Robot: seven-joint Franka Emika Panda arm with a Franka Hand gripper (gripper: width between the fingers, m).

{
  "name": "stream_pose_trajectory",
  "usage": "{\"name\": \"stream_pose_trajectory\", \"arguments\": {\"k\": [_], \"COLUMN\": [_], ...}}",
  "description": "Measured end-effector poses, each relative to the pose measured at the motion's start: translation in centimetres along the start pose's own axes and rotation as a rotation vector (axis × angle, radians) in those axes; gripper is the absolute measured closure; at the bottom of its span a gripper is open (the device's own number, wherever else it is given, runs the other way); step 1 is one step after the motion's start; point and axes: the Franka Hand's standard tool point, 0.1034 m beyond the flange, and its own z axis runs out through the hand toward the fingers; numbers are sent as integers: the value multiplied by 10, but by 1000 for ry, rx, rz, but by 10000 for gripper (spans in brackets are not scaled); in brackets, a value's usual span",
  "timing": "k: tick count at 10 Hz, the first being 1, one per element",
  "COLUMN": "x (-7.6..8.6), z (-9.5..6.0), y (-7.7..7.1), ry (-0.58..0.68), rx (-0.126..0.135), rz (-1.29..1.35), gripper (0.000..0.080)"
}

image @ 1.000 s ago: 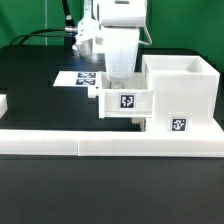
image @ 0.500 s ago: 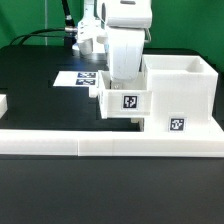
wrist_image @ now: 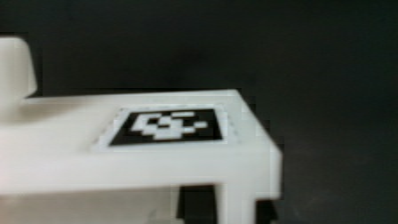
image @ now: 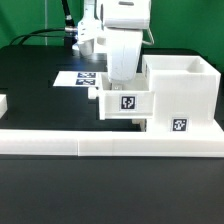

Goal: Assemble drawer

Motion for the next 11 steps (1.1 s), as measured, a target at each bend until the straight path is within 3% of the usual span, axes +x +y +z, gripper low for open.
{"name": "stream_pose_trajectory", "arguments": {"k": [4, 9, 11], "x": [-1, 14, 10], "z": [0, -2, -1], "y": [0, 2, 2], "ry": [2, 1, 2], "rx": [-3, -9, -9], "rz": [4, -27, -25], "gripper": [757, 757, 757]}}
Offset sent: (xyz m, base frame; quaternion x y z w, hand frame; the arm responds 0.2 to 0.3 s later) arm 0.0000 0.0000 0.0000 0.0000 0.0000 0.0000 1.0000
